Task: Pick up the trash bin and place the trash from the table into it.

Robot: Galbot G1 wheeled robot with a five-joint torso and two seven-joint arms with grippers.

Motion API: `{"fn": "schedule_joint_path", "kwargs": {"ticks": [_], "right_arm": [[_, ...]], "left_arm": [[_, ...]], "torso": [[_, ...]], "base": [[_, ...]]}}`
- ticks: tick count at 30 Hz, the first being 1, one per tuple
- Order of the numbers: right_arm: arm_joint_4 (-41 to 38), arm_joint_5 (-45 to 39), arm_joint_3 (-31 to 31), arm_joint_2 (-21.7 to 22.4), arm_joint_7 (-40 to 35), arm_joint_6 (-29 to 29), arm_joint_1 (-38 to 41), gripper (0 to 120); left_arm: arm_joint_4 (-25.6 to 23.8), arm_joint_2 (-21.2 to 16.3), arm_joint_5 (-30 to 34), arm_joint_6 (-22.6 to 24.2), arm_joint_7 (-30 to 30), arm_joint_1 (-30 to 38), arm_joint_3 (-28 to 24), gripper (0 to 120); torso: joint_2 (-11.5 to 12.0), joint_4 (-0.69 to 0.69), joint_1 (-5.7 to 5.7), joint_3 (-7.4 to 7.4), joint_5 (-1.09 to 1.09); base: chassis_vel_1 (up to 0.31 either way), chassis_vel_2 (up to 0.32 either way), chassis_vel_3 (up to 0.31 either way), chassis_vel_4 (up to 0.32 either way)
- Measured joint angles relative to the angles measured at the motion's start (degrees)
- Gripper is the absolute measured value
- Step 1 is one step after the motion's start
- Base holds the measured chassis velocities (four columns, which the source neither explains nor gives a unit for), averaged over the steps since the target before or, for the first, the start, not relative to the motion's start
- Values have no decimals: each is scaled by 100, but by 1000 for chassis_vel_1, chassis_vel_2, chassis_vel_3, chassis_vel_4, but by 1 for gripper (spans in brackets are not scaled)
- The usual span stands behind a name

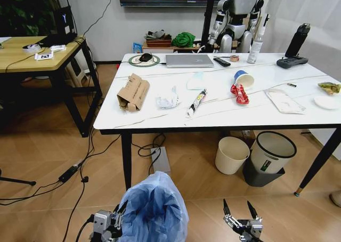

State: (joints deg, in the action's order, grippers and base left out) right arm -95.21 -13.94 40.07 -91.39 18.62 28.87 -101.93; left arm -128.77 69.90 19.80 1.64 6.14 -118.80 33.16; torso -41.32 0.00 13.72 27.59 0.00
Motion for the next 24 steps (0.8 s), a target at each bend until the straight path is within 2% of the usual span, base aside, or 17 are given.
{"fn": "schedule_joint_path", "kwargs": {"ticks": [24], "right_arm": [[-28, 35, -4, -5, 4, -5, -10, 100]], "left_arm": [[-29, 51, 74, 43, -12, 24, -21, 0]], "torso": [[-583, 0, 238, 344, 0]], "base": [[0, 0, 0, 0]]}}
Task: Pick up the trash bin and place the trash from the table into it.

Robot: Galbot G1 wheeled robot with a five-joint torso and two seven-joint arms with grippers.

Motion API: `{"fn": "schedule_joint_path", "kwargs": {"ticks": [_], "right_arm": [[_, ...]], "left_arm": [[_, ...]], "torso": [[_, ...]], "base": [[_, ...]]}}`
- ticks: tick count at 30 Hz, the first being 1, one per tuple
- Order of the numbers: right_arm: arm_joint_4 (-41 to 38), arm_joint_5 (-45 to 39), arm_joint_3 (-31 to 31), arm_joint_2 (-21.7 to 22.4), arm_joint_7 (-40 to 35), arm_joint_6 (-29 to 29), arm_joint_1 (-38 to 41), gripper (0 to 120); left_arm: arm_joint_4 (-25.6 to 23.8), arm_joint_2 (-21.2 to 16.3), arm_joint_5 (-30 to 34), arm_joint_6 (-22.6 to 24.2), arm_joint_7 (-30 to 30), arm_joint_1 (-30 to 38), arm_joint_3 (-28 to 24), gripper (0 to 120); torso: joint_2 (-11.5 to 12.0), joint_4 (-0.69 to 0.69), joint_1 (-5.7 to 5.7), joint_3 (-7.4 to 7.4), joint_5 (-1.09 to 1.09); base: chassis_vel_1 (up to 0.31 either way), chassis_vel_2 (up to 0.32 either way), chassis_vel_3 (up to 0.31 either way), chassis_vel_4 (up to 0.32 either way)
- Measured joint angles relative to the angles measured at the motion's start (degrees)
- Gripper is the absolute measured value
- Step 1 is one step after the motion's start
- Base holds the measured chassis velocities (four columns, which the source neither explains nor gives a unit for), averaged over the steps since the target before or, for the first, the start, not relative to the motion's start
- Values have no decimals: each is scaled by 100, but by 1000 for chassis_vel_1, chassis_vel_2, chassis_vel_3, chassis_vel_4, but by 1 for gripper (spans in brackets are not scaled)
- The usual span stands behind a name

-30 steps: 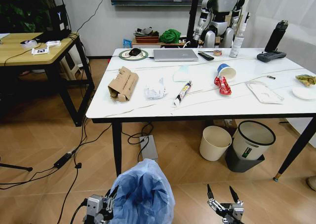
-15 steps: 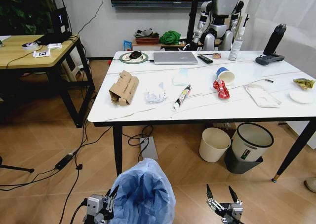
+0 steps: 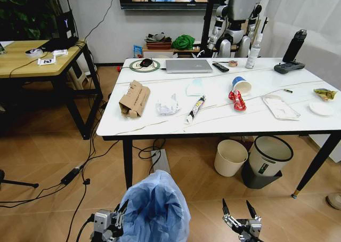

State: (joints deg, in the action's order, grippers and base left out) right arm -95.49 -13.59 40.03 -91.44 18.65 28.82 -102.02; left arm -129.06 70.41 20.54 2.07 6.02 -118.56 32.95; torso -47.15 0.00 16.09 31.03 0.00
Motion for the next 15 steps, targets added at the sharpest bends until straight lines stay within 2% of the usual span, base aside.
{"fn": "schedule_joint_path", "kwargs": {"ticks": [15], "right_arm": [[-198, 144, 77, -68, 2, 88, -136, 100]], "left_arm": [[42, -203, 159, 60, -25, 89, -67, 0]], "torso": [[-410, 0, 178, 232, 0]], "base": [[0, 0, 0, 0]]}}
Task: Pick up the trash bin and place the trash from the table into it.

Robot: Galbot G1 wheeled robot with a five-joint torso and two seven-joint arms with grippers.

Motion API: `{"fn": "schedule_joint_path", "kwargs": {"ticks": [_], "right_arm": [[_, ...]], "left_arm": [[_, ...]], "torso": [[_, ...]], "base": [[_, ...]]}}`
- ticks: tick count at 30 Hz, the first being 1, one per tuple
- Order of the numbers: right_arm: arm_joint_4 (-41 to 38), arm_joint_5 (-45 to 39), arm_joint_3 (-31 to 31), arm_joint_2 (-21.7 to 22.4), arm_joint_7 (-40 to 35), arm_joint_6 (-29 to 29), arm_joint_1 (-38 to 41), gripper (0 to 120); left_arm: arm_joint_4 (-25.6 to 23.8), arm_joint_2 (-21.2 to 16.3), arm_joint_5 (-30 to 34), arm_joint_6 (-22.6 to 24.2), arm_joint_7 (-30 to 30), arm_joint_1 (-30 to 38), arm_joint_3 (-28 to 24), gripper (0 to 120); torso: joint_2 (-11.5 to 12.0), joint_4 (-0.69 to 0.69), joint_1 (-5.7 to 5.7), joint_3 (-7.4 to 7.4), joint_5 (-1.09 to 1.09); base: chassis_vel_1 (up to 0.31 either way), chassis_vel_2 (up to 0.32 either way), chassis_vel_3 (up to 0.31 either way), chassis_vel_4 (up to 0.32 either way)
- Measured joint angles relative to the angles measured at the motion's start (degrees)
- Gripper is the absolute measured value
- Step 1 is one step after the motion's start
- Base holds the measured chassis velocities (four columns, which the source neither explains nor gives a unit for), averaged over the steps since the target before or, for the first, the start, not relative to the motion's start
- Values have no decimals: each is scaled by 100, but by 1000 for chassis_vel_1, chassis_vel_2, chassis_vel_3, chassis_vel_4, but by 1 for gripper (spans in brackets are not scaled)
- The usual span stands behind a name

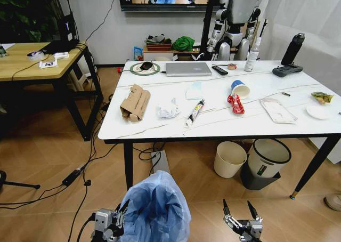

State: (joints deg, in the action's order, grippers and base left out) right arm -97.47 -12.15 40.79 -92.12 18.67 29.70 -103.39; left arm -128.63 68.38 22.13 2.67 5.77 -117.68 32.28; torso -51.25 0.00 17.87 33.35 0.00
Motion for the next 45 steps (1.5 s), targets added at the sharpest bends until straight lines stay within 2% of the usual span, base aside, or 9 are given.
{"fn": "schedule_joint_path", "kwargs": {"ticks": [10, 45], "right_arm": [[-55, 75, 15, -4, 0, 28, -12, 100], [-29, -57, -100, 67, 18, -53, 68, 100]], "left_arm": [[45, -56, 119, 33, -20, 71, -2, 0], [-95, 232, -55, 40, -10, -54, 48, 0]], "torso": [[-263, 0, 110, 153, 0], [-1239, 0, 534, 706, 0]], "base": [[0, 0, 0, 0], [0, 0, 0, 0]]}}
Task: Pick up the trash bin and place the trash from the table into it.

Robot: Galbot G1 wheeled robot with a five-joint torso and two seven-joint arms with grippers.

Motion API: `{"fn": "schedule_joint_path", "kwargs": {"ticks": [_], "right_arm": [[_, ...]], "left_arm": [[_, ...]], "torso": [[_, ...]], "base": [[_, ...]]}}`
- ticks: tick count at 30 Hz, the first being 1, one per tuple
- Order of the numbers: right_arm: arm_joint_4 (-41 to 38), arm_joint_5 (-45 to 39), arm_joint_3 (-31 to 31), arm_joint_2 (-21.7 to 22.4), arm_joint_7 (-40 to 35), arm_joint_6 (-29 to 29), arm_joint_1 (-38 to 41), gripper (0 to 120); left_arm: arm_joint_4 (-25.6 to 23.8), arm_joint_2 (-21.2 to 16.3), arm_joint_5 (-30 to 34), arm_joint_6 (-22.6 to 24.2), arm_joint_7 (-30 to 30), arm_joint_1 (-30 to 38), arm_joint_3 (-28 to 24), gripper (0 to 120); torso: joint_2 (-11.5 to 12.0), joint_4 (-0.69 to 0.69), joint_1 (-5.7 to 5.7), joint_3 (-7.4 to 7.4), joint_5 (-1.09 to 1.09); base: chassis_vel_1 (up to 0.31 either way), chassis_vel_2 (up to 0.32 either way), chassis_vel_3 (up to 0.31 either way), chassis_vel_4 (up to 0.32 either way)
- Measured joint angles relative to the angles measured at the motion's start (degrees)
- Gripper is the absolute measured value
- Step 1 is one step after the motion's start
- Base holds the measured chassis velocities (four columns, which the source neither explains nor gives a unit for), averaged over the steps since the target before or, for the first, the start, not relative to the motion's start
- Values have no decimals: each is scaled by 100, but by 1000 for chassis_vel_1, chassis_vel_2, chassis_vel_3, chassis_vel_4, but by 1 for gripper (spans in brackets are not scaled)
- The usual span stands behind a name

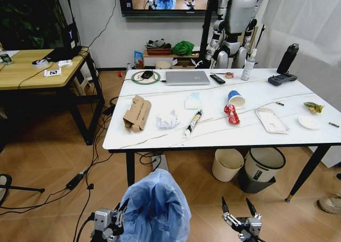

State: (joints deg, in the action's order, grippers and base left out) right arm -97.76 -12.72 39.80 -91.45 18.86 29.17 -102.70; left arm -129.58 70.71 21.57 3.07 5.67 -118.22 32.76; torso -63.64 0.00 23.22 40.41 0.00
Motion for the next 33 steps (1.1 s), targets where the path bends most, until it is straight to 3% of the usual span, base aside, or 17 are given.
{"fn": "schedule_joint_path", "kwargs": {"ticks": [27, 33], "right_arm": [[-22, -3, -23, -5, 33, 11, -10, 100], [-40, 7, -28, -8, 38, 20, -26, 100]], "left_arm": [[-40, 86, -81, -29, 5, -14, -14, 0], [-40, 108, -105, -36, 6, -12, -28, 0]], "torso": [[-757, 0, 338, 418, 0], [-1053, 0, 471, 581, 0]], "base": [[0, 0, 0, 0], [0, 0, 0, 0]]}}
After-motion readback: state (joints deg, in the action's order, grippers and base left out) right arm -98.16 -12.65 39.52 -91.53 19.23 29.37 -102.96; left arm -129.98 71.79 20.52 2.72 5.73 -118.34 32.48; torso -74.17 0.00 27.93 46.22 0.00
